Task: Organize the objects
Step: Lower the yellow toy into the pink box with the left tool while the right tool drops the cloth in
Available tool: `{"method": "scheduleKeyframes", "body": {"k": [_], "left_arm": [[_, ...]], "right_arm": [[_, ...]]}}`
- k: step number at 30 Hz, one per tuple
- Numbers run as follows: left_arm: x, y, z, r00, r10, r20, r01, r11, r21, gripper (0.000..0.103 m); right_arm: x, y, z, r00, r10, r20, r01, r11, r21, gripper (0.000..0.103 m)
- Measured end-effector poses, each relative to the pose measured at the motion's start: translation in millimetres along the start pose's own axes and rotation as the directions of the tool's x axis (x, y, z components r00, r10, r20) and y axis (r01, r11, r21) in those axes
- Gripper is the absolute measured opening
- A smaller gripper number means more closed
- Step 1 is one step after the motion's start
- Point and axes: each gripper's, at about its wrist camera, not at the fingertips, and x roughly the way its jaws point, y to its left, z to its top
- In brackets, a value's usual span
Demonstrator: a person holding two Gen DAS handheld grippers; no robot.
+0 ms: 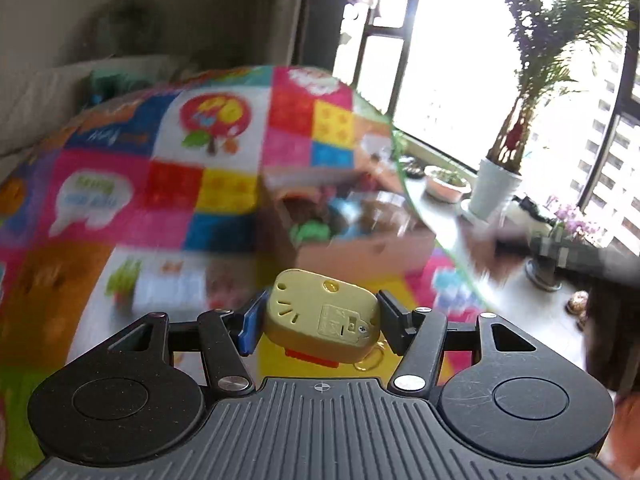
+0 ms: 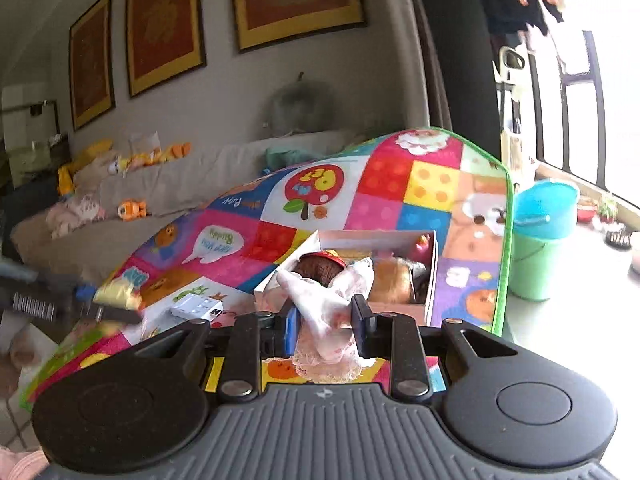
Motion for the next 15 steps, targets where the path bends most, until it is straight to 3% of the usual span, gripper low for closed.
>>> {"method": "scheduleKeyframes", "body": {"k": [6, 10, 13, 15], "left_arm": [[51.0, -16.1, 78.5, 0.996, -0.019, 0.091, 0.024, 0.998, -0.053, 0.064], [110.6, -26.3, 92.7, 0.989, -0.082, 0.126, 0.093, 0.993, -0.079, 0.063], [162.8, -32.3, 83.8, 0.999, 0.011, 0.046, -0.010, 1.000, -0.021, 0.060], [177.4, -24.6, 78.1, 0.998, 0.039, 0.046, -0.036, 0.998, -0.054, 0.060]], "right_arm": [[4.0, -19.1, -15.6, 1.000, -0.004, 0.028, 0.003, 0.998, 0.065, 0.026], [7.2, -25.2, -21.4, 1.000, -0.005, 0.019, 0.004, 0.997, 0.077, 0.026], [8.6, -28.6, -25.6, 1.000, -0.010, 0.005, 0.009, 0.996, 0.093, 0.026], [7.2, -29.1, -27.8, 1.000, -0.015, 0.004, 0.014, 0.996, 0.093, 0.026]]}}
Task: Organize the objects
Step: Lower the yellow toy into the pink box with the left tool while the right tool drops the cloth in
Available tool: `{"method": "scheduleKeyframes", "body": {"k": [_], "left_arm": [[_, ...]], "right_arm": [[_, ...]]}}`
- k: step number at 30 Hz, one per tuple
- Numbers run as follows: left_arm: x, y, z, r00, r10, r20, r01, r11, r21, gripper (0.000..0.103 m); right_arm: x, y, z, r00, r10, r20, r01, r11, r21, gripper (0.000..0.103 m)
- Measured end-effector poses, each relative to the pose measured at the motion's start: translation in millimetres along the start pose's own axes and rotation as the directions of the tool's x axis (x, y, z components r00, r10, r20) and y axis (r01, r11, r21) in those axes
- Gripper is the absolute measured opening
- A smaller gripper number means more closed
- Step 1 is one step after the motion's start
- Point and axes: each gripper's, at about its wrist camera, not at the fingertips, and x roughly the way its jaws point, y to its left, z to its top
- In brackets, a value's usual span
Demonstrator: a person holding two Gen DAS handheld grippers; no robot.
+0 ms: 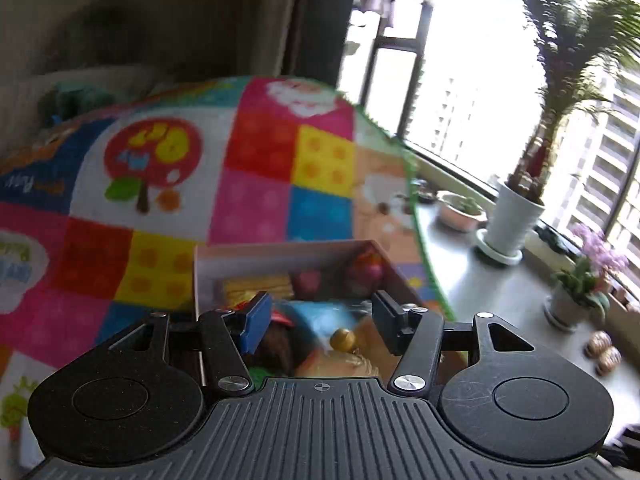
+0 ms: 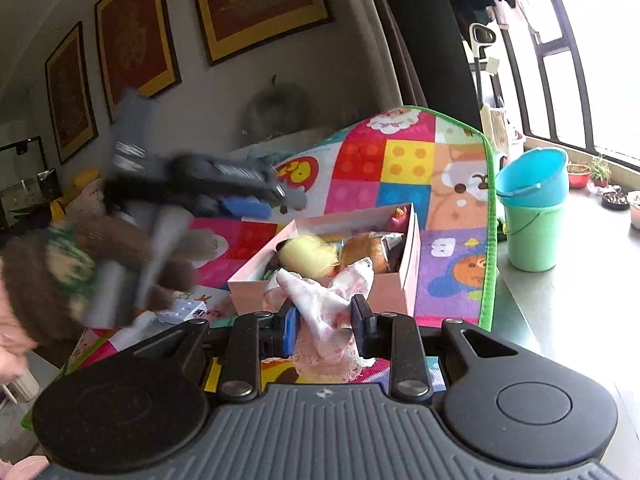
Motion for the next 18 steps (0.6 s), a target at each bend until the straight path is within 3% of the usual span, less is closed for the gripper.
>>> {"method": "scheduleKeyframes", "body": {"k": [4, 10, 18], "left_arm": [[-12.0, 30.2, -3.7, 0.999, 0.004, 0.050, 0.002, 0.992, -0.125, 0.060], [-65.8, 61.8, -41.2, 0.997, -0.048, 0.061, 0.058, 0.983, -0.172, 0.060], [-100.2, 85.4, -100.2, 0.997, -0.065, 0.030, 0.069, 0.986, -0.151, 0.060]], "right_arm": [[4.1, -2.9, -0.4, 1.000, -0.016, -0.020, 0.016, 1.000, -0.008, 0.026], [28.2, -0.6, 25.4, 0.998, -0.017, -0.055, 0.014, 0.999, -0.051, 0.026], [147.3, -12.7, 112.0, 0.975, -0.073, -0.208, 0.074, 0.997, -0.001, 0.026]]}}
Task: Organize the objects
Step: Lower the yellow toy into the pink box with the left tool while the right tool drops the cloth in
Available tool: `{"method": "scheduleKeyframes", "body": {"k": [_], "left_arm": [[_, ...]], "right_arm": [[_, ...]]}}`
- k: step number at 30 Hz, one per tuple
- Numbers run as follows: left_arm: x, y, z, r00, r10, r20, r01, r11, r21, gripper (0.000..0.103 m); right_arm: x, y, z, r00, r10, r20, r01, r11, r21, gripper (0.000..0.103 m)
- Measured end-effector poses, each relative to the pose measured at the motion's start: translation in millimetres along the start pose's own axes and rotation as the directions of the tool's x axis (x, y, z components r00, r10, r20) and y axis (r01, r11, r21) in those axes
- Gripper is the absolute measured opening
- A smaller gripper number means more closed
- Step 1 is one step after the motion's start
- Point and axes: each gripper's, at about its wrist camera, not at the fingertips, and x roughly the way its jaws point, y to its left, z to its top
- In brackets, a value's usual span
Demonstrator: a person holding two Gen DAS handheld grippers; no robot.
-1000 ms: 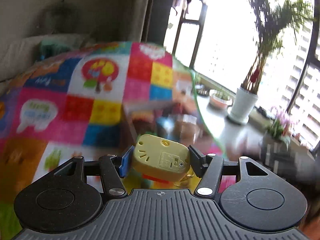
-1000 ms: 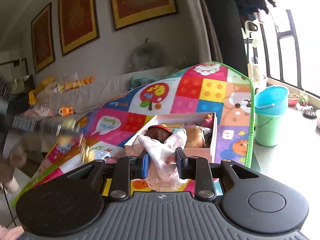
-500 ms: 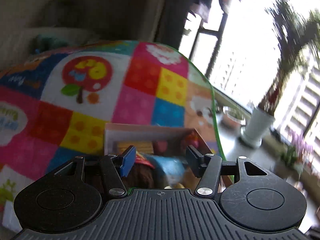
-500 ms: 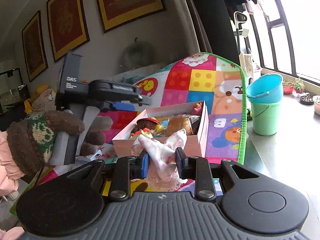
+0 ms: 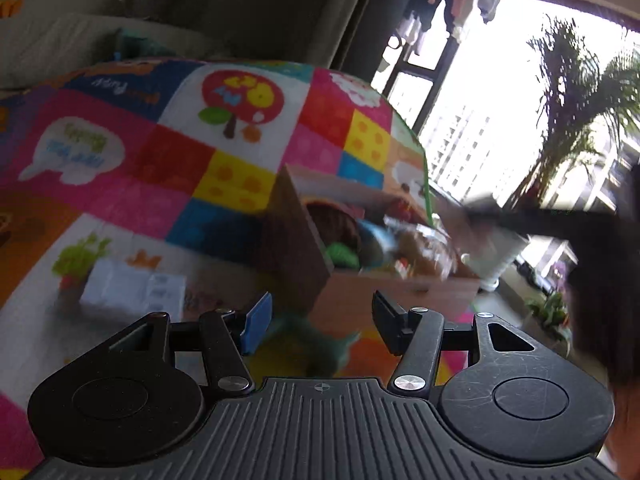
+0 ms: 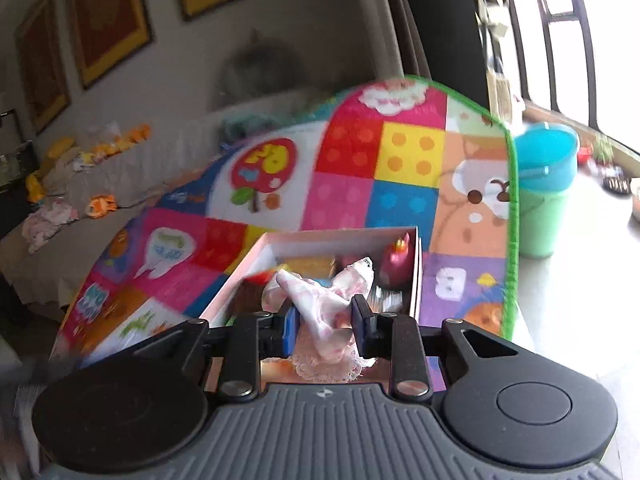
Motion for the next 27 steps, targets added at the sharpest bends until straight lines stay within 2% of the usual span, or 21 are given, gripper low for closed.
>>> {"method": "scheduleKeyframes", "body": {"k": [4, 7, 9, 12, 16, 17, 19, 22, 23, 24, 27], "left_arm": [[-7.6, 10.2, -11.6, 1.000, -0.003, -0.014, 0.003, 1.000, 0.000, 0.060], [-15.4, 19.1, -15.5, 1.000, -0.015, -0.006, 0.015, 1.000, -0.025, 0.060], [-20.5, 25.9, -16.6, 1.000, -0.015, 0.003, 0.015, 0.999, -0.044, 0.060], [-27.0, 31.8, -17.7, 1.000, -0.015, 0.015, 0.015, 0.999, -0.050, 0.060], [-26.2, 31.5, -21.3, 1.000, 0.020, -0.008, -0.020, 1.000, -0.009, 0.060], [-24.5, 30.7, -22.8, 1.000, 0.022, -0.018, -0.022, 1.000, -0.004, 0.060], [-20.6, 28.5, -25.5, 0.999, 0.018, -0.038, -0.018, 1.000, -0.003, 0.060], [-18.4, 22.4, -27.4, 0.998, 0.014, -0.058, -0.013, 1.000, 0.022, 0.060], [-18.0, 20.3, -27.1, 0.998, 0.015, -0.066, -0.013, 1.000, 0.028, 0.060], [-17.7, 19.1, -27.1, 0.997, 0.015, -0.073, -0.013, 1.000, 0.029, 0.060], [-17.3, 13.8, -24.9, 0.996, 0.022, -0.083, -0.021, 1.000, 0.020, 0.060]], "right_arm": [[68.4, 4.8, 34.6, 0.992, -0.108, -0.068, 0.108, 0.994, -0.009, 0.026], [115.6, 9.2, 39.9, 0.977, -0.148, -0.155, 0.147, 0.989, -0.020, 0.026], [142.3, 11.4, 35.0, 0.958, -0.174, -0.229, 0.171, 0.985, -0.032, 0.026], [164.2, 10.9, 24.7, 0.927, -0.194, -0.321, 0.191, 0.981, -0.042, 0.026], [165.0, 7.5, 28.2, 0.913, -0.192, -0.361, 0.194, 0.980, -0.030, 0.027], [163.5, 6.3, 30.5, 0.910, -0.195, -0.365, 0.199, 0.980, -0.026, 0.030], [158.9, 6.2, 34.7, 0.912, -0.192, -0.362, 0.197, 0.980, -0.023, 0.033], [135.0, 10.8, 39.0, 0.936, -0.176, -0.305, 0.172, 0.984, -0.039, 0.051], [122.0, 14.9, 38.4, 0.948, -0.169, -0.270, 0.160, 0.986, -0.055, 0.062], [109.2, 18.9, 38.1, 0.958, -0.168, -0.233, 0.154, 0.985, -0.075, 0.066], [65.4, 27.5, 27.6, 0.982, -0.140, -0.130, 0.124, 0.985, -0.122, 0.068]]}}
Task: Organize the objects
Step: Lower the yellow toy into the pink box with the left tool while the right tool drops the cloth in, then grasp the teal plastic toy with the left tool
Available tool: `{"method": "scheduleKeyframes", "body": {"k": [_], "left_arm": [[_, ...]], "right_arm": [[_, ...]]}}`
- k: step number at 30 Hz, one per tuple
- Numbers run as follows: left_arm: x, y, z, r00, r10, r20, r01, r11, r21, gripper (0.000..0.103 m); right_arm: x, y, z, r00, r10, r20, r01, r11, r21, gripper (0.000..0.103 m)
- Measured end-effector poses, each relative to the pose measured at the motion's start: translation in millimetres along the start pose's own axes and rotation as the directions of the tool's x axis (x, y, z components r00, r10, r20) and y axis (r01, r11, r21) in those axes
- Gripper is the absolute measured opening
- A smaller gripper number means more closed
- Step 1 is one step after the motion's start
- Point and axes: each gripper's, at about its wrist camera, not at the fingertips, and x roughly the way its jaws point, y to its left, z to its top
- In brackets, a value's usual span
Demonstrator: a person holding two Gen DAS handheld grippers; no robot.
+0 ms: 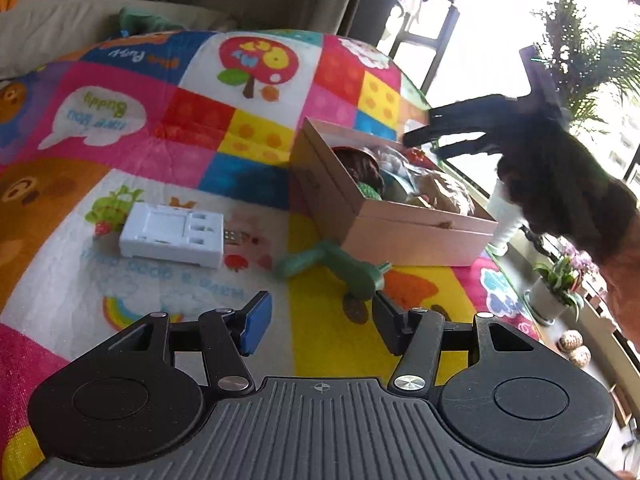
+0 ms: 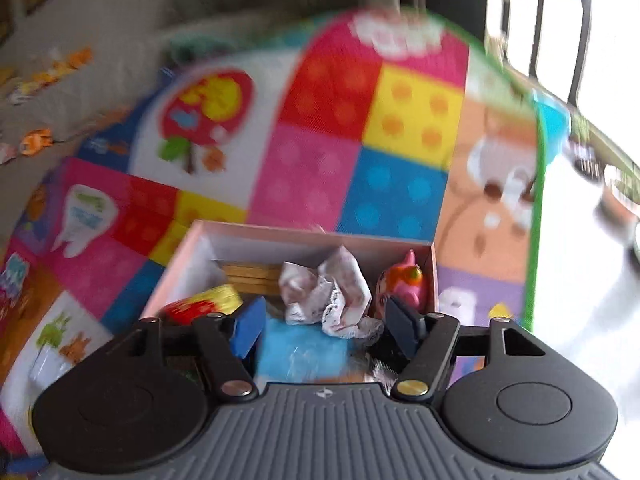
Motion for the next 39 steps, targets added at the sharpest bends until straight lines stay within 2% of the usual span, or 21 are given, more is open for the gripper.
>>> {"method": "scheduleKeyframes", "body": {"k": [3, 6, 9, 11, 13, 15, 19, 20, 24, 27, 29, 33, 37, 39], "left_arm": [[3.7, -11.6, 7.2, 1.000, -0.008, -0.005, 0.008, 1.000, -0.016, 0.060], [17.1, -26.8, 18.7, 1.000, 0.003, -0.017, -0.004, 0.999, -0.038, 0.060], [40.0, -46.6, 27.5, 0.996, 0.082, -0.038, -0.083, 0.996, -0.015, 0.060], [57.2, -56.9, 30.6, 0.991, 0.116, -0.070, -0.117, 0.993, -0.004, 0.060], [73.2, -65.8, 31.2, 0.978, 0.188, -0.093, -0.185, 0.982, 0.039, 0.060], [83.8, -68.2, 30.6, 0.964, 0.245, -0.107, -0.240, 0.969, 0.057, 0.054], [88.6, -67.6, 27.9, 0.951, 0.282, -0.124, -0.275, 0.959, 0.068, 0.039], [89.0, -66.8, 28.0, 0.950, 0.287, -0.127, -0.279, 0.957, 0.074, 0.035], [89.0, -67.1, 25.6, 0.942, 0.305, -0.142, -0.294, 0.951, 0.093, 0.028], [84.2, -65.5, 23.7, 0.943, 0.298, -0.147, -0.286, 0.953, 0.094, 0.025], [78.1, -63.6, 20.6, 0.945, 0.289, -0.153, -0.277, 0.956, 0.097, 0.022], [59.2, -56.5, 10.5, 0.947, 0.277, -0.165, -0.264, 0.960, 0.097, 0.022], [35.8, -39.4, 2.3, 0.941, 0.293, -0.168, -0.285, 0.956, 0.068, 0.022], [24.4, -28.9, -2.3, 0.939, 0.303, -0.165, -0.298, 0.953, 0.055, 0.022]], "right_arm": [[-41.1, -0.1, -25.2, 0.996, 0.040, 0.085, -0.039, 0.999, -0.009, 0.070], [-76.3, 1.9, -57.1, 0.984, 0.035, 0.176, -0.027, 0.999, -0.046, 0.072], [-98.6, 2.2, -92.8, 0.967, 0.023, 0.253, -0.005, 0.997, -0.071, 0.081], [-105.5, 4.1, -117.8, 0.959, 0.006, 0.283, 0.022, 0.995, -0.095, 0.081], [-104.5, 3.8, -136.9, 0.960, 0.000, 0.279, 0.032, 0.994, -0.108, 0.082], [-101.6, -0.3, -151.3, 0.967, 0.017, 0.254, 0.008, 0.995, -0.097, 0.082], [-91.0, -9.0, -167.0, 0.975, 0.052, 0.218, -0.042, 0.998, -0.047, 0.082], [-86.7, -9.8, -169.2, 0.976, 0.066, 0.209, -0.060, 0.998, -0.034, 0.082], [-78.1, -4.0, -179.7, 0.974, 0.111, 0.197, -0.114, 0.993, 0.004, 0.082], [-74.5, 1.6, -186.4, 0.974, 0.133, 0.184, -0.139, 0.990, 0.018, 0.084], [-74.7, 4.3, -188.4, 0.975, 0.129, 0.181, -0.133, 0.991, 0.010, 0.084], [-77.2, 4.4, -190.0, 0.974, 0.117, 0.194, -0.123, 0.992, 0.019, 0.096], [-72.6, 4.7, -189.5, 0.980, 0.106, 0.167, -0.112, 0.993, 0.031, 0.098], [-70.3, 3.9, -188.8, 0.983, 0.103, 0.155, -0.110, 0.993, 0.038, 0.102]]}}
